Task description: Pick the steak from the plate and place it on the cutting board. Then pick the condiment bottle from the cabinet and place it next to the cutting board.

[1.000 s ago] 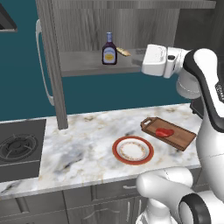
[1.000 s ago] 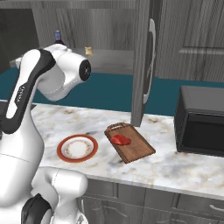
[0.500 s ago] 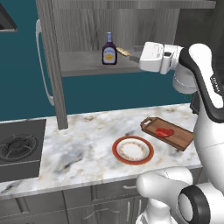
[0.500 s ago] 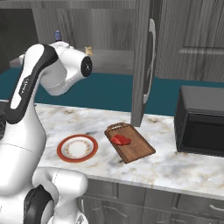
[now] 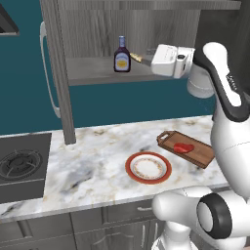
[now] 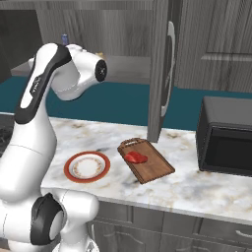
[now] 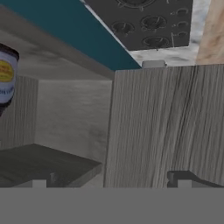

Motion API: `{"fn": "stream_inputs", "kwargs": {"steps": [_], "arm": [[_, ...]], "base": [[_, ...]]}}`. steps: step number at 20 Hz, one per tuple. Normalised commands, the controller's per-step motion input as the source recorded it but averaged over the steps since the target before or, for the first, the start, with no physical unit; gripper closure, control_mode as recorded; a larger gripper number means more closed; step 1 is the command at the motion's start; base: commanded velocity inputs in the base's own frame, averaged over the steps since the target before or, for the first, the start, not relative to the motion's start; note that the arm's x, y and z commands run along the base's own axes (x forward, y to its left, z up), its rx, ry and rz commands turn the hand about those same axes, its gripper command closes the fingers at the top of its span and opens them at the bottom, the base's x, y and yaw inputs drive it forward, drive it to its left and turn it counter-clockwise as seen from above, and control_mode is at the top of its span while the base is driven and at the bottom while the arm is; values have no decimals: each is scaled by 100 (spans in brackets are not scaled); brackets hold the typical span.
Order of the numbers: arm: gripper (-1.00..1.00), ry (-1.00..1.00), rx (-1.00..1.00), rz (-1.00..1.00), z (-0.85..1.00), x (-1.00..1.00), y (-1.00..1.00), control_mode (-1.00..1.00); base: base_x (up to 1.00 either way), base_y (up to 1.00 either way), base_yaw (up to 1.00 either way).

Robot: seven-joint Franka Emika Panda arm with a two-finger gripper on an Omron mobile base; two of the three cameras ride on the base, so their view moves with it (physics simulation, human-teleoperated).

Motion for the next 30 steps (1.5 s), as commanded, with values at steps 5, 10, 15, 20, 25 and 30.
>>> {"fn": "stream_inputs", "kwargs": {"steps": [5, 10, 15, 20, 25, 30], "arm": [[-100, 0, 0, -1, 0, 23, 0, -100], [-100, 0, 0, -1, 0, 15, 4, -100], [-100, 0, 0, 0, 0, 16, 11, -100], [-100, 0, 0, -1, 0, 16, 9, -100], [-100, 0, 0, -3, 0, 19, 0, -100], [-100, 0, 0, -4, 0, 21, 0, -100]], "base": [[0, 0, 0], [0, 0, 0], [0, 0, 0], [0, 0, 0], [0, 0, 0], [0, 0, 0]]}}
